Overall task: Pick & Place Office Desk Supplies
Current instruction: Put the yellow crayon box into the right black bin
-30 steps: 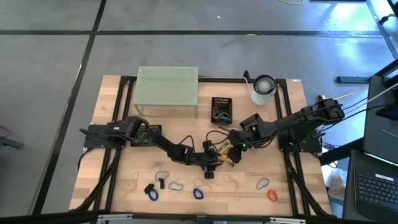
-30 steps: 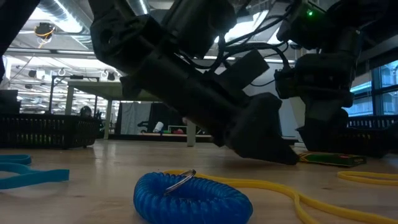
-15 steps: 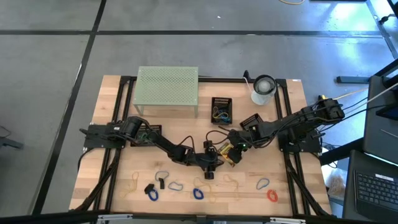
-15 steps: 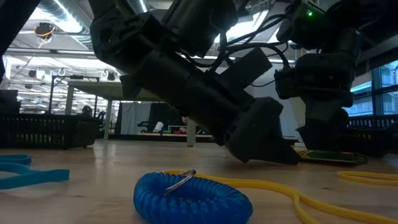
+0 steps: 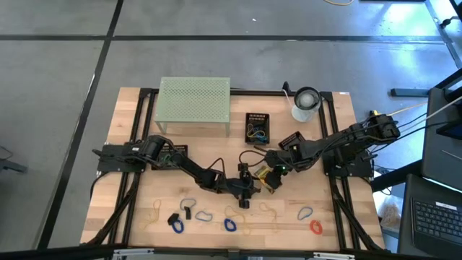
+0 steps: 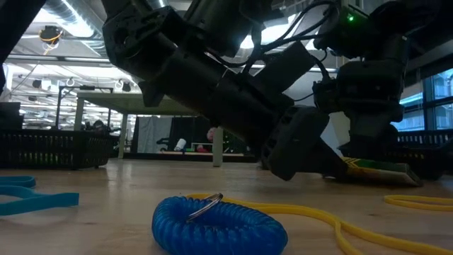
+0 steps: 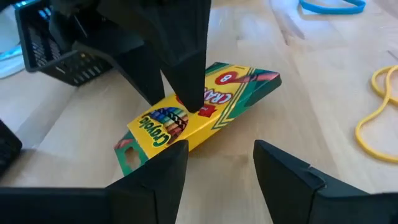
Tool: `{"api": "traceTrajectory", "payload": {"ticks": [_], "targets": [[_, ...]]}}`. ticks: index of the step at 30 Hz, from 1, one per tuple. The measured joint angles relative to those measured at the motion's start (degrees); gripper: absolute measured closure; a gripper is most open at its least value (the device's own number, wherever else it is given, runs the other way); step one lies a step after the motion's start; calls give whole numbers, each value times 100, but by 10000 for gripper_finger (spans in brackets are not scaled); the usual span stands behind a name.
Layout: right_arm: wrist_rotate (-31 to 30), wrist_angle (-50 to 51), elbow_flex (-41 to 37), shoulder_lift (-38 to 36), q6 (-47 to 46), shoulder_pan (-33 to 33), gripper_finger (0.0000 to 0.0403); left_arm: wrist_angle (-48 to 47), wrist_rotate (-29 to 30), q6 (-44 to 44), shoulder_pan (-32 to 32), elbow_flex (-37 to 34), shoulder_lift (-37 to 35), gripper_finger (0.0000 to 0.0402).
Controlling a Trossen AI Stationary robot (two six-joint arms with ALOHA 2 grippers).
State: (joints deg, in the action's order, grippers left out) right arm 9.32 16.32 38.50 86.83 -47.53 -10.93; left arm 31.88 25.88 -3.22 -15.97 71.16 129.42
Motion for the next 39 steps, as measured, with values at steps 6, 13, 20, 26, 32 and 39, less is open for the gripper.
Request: {"api": "traceTrajectory", "payload": {"ticks": [6, 13, 20, 26, 32, 39], "targets": [[241, -5, -2, 0, -2, 29, 160, -60, 10, -16, -70, 6, -2, 217], [494, -108, -2, -6, -2, 89, 160, -443, 274, 30, -259, 12, -2, 217], [400, 377, 253, -344, -26, 185, 160, -488, 502, 57, -271, 12, -2, 217], [-78, 1135, 680, -587, -17, 86, 160, -464, 511, 46, -251, 14, -2, 217], [-367, 1153, 717, -608, -334, -206, 160, -464, 492, 30, -264, 17, -4, 217], [-642, 824, 715, -608, -543, -390, 160, -468, 489, 33, -257, 17, -4, 217]]}}
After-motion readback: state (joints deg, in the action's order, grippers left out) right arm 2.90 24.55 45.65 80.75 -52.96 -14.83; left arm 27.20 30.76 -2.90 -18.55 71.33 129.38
